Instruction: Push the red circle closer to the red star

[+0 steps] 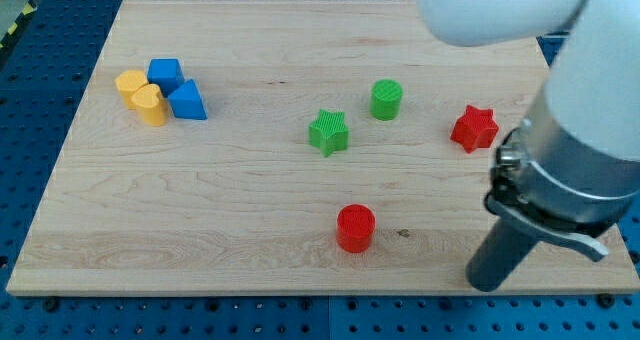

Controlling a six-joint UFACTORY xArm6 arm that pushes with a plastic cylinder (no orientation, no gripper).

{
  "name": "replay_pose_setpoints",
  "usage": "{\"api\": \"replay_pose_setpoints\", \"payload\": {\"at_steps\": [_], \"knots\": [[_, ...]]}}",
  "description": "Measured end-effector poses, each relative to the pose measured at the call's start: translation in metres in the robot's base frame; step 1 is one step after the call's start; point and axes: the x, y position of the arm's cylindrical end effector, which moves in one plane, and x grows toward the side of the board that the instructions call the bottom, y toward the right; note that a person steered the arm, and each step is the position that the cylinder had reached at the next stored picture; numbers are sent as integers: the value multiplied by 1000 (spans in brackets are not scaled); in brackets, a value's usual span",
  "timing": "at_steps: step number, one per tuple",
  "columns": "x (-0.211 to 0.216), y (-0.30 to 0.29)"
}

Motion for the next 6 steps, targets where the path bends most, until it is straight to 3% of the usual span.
{"api": "replay_pose_setpoints", "payload": {"at_steps": [1,2,6], "knots": [[-1,-100],[-1,-153],[-17,-135]]}}
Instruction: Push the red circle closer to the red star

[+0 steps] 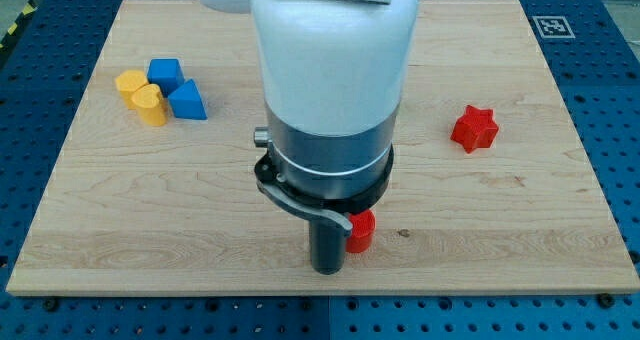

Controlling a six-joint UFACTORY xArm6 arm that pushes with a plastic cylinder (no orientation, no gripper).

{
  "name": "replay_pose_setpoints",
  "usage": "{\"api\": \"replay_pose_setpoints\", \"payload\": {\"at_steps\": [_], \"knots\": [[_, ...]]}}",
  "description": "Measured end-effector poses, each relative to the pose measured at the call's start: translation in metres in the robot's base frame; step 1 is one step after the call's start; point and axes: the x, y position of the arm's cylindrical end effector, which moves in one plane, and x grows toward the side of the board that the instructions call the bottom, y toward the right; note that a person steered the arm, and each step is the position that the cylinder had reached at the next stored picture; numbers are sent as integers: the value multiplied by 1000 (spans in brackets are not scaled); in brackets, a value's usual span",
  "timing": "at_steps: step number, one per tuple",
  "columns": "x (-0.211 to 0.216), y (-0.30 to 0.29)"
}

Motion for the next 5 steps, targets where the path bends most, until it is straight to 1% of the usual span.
{"api": "replay_pose_setpoints", "payload": {"at_steps": [2,5], "knots": [[-25,37],[-78,76]]}}
